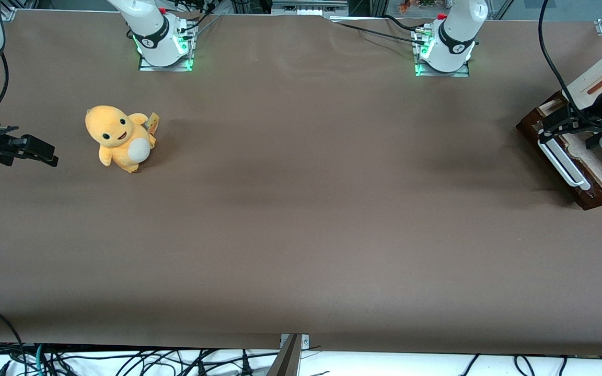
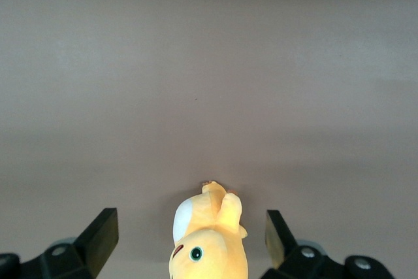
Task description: Open lower drawer with left arm only
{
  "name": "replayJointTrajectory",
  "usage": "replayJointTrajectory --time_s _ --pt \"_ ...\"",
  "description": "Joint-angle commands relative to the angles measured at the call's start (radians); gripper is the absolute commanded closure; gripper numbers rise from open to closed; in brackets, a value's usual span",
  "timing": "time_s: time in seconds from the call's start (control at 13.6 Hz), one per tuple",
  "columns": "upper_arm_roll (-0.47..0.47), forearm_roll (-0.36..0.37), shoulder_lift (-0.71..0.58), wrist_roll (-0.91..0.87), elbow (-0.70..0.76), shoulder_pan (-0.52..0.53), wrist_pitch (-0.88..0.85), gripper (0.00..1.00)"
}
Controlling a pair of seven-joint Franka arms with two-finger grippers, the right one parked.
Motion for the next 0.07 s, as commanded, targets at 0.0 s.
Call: replayJointTrajectory --time_s 0.0 --pt "-0.004 0.019 -0.01 0.027 -0.015 0.005 0.014 0.0"
